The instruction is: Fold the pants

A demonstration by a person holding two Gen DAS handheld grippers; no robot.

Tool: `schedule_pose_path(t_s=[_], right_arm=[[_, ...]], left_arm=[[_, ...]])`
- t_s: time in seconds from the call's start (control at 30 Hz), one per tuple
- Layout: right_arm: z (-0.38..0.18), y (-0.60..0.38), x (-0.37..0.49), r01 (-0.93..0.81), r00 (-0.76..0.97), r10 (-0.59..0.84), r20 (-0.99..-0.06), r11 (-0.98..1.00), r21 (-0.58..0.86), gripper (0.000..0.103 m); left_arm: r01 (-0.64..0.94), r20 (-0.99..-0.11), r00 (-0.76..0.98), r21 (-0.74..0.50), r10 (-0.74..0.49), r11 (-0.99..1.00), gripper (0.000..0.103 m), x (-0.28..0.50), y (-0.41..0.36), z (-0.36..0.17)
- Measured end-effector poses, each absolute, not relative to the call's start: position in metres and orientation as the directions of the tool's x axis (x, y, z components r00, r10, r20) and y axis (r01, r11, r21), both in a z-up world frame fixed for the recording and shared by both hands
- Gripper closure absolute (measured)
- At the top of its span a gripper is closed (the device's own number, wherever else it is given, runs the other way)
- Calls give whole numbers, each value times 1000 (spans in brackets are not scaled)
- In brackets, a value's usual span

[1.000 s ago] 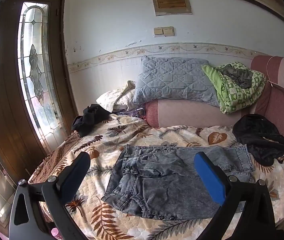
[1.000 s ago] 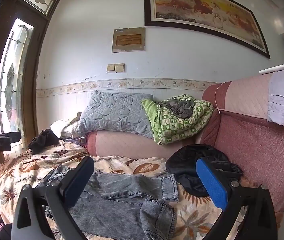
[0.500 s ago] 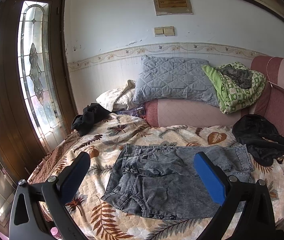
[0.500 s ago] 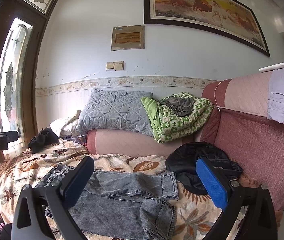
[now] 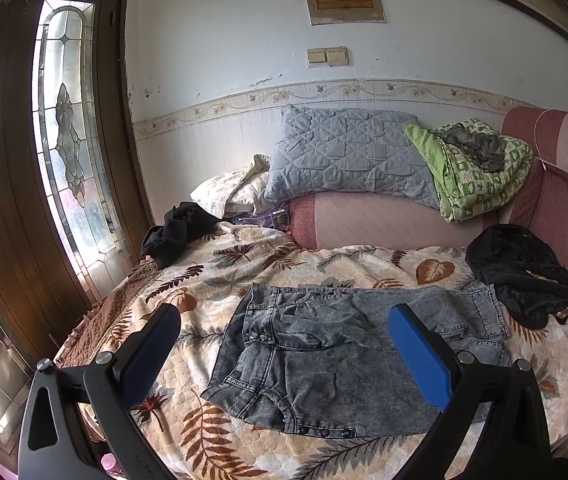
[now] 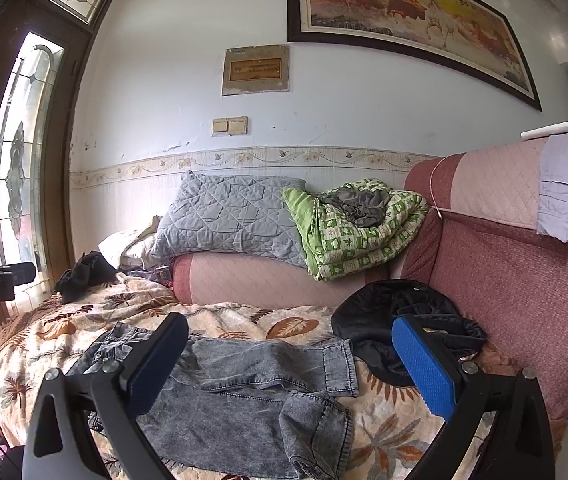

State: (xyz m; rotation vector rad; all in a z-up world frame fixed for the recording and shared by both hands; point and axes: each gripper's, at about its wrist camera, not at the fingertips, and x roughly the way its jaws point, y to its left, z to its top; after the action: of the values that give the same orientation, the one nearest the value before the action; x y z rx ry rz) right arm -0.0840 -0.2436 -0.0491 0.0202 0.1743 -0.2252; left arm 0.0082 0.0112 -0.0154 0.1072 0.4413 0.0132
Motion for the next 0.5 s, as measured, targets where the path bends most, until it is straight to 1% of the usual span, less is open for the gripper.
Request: schedule_pose_path(t_s=[0.5], right_arm=[[-55,-240,-67,213,958,-211,-192,977,-11,0]], left_arm=[[5,-443,895,108,44,994,0,22,12,-21]])
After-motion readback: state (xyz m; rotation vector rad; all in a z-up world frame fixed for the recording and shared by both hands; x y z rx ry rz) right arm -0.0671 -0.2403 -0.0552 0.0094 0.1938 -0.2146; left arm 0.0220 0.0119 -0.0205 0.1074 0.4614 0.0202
